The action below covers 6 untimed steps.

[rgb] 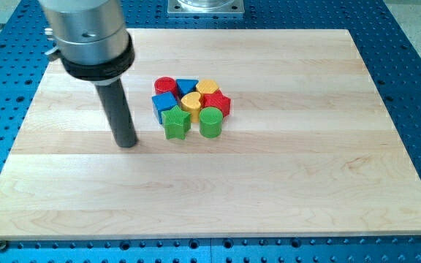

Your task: Push the blue cube along with the red circle to the top

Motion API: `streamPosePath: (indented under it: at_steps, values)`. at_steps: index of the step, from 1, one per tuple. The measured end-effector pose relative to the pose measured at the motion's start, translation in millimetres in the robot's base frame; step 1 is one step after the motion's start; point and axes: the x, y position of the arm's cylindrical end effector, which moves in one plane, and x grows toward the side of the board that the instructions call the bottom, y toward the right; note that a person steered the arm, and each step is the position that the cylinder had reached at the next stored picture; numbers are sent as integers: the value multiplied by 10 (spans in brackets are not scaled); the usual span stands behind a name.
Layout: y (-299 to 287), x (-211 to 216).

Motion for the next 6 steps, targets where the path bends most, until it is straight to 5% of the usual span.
streamPosePath:
  at_steps: [3, 6]
  values:
    - [459, -406]
    - [878, -1417]
